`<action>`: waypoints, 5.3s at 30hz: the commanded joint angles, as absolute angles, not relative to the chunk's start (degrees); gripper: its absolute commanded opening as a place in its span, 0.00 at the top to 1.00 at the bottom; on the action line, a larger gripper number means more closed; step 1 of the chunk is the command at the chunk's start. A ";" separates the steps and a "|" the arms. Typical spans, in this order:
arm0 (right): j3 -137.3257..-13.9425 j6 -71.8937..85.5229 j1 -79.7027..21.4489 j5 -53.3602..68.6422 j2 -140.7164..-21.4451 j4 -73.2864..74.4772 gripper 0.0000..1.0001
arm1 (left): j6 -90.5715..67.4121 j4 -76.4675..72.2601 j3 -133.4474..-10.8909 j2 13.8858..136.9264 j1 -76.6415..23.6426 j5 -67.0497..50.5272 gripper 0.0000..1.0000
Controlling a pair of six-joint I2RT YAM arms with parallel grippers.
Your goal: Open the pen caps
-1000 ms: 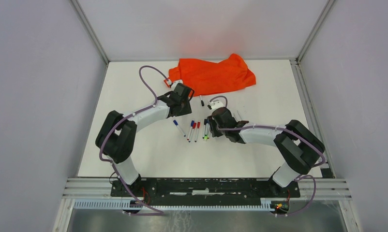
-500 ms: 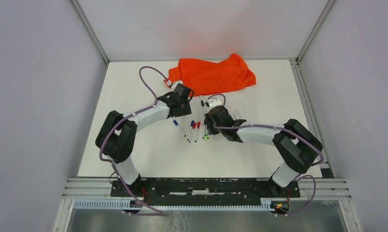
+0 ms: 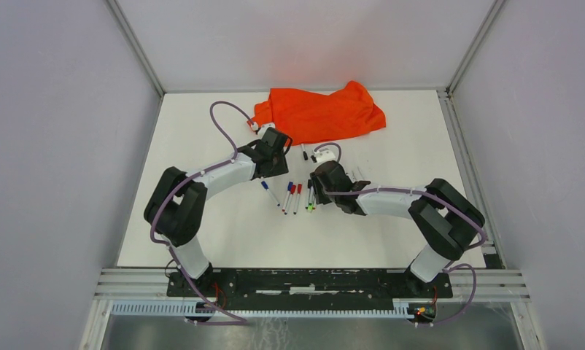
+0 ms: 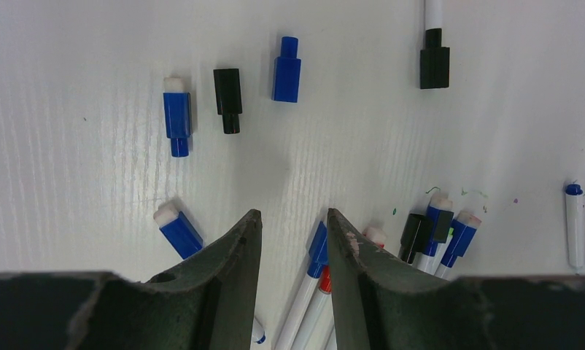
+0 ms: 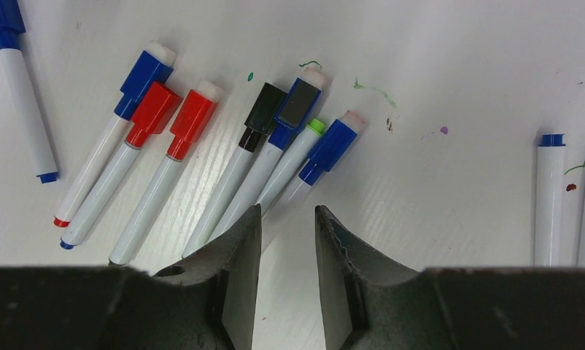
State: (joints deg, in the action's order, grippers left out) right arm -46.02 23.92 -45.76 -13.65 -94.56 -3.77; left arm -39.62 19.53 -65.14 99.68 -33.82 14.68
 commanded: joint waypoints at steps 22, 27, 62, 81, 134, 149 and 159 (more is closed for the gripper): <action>-43.49 19.14 -46.57 -18.87 -97.22 -0.63 0.62 | -41.73 17.47 -64.56 96.73 -33.84 14.02 0.55; -42.46 18.20 -46.66 -19.20 -97.12 -0.15 0.64 | -41.84 16.82 -63.91 96.15 -33.89 13.35 0.55; -32.70 18.76 -46.59 -5.02 -76.77 -14.49 1.00 | -57.15 -5.12 -55.32 94.58 -38.69 -10.11 0.31; -32.71 21.53 -46.66 -4.18 -74.10 -18.20 1.00 | -60.03 -8.98 -51.53 94.73 -41.57 -6.96 0.36; -30.60 22.29 -46.59 -0.98 -77.56 -23.21 0.87 | -61.53 -19.22 -46.78 90.41 -43.15 -8.40 0.98; -29.03 15.07 -46.70 -13.54 -75.11 -8.94 1.00 | -63.69 -11.06 -56.12 93.44 -42.92 2.79 0.98; -28.30 13.85 -47.11 -19.42 -75.80 -5.32 1.00 | -66.72 -1.16 -63.18 93.90 -42.87 12.44 0.98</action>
